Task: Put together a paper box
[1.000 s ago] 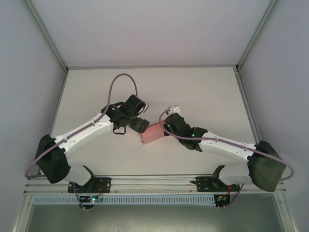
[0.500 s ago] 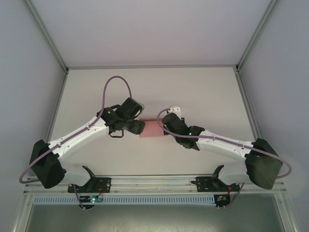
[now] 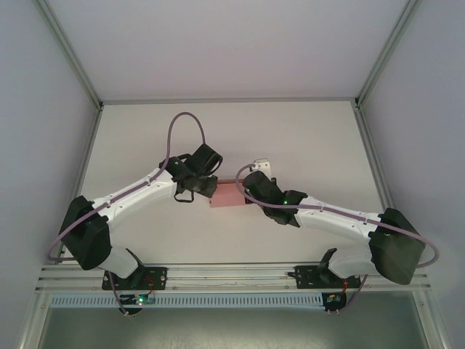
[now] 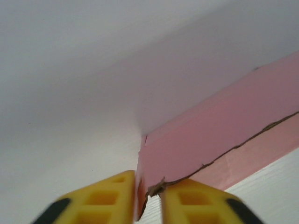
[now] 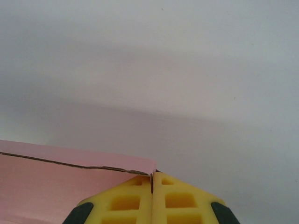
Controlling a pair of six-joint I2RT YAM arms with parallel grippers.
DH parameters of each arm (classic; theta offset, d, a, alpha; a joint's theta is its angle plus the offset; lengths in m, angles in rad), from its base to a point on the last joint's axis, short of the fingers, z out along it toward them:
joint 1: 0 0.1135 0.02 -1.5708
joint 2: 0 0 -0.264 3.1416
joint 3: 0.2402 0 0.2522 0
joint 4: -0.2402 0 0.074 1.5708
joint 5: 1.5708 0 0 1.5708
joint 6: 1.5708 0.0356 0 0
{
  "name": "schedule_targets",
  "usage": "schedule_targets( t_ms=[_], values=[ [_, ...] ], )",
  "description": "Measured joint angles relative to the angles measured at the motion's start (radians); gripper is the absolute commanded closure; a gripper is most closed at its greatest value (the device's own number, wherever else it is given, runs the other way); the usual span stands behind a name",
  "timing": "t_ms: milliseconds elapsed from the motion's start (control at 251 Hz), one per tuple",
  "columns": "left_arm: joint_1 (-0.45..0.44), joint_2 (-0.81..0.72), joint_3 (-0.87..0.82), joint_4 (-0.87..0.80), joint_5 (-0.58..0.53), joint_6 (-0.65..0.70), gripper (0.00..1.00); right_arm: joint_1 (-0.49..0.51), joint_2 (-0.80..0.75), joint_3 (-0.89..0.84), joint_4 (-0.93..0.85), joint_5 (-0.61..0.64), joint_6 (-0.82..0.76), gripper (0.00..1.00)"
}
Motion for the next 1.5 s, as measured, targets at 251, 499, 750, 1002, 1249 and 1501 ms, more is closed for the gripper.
schedule_targets(
  t_ms=[251,499,750,1002,1249,1501],
  values=[
    [0.001,0.005,0.024,-0.020,-0.021,-0.005,1.00,0.016,0.008,0.000,0.000,0.023,0.000,1.00],
    [0.056,0.071,0.114,-0.105,0.075,-0.085,1.00,0.064,0.055,0.024,-0.010,0.117,0.012,1.00],
    [0.107,0.141,0.200,-0.193,0.171,-0.182,1.00,0.126,0.126,0.079,-0.075,0.247,0.024,1.00],
    [0.137,0.163,0.223,-0.211,0.257,-0.243,1.00,0.132,0.133,0.082,-0.089,0.273,0.031,1.00],
    [0.138,0.134,0.159,-0.131,0.253,-0.250,1.00,0.132,0.133,0.069,-0.068,0.277,0.049,1.00],
    [0.095,-0.055,-0.192,0.273,0.154,-0.265,1.00,0.137,0.098,-0.040,0.105,0.258,0.044,1.00]
  ],
)
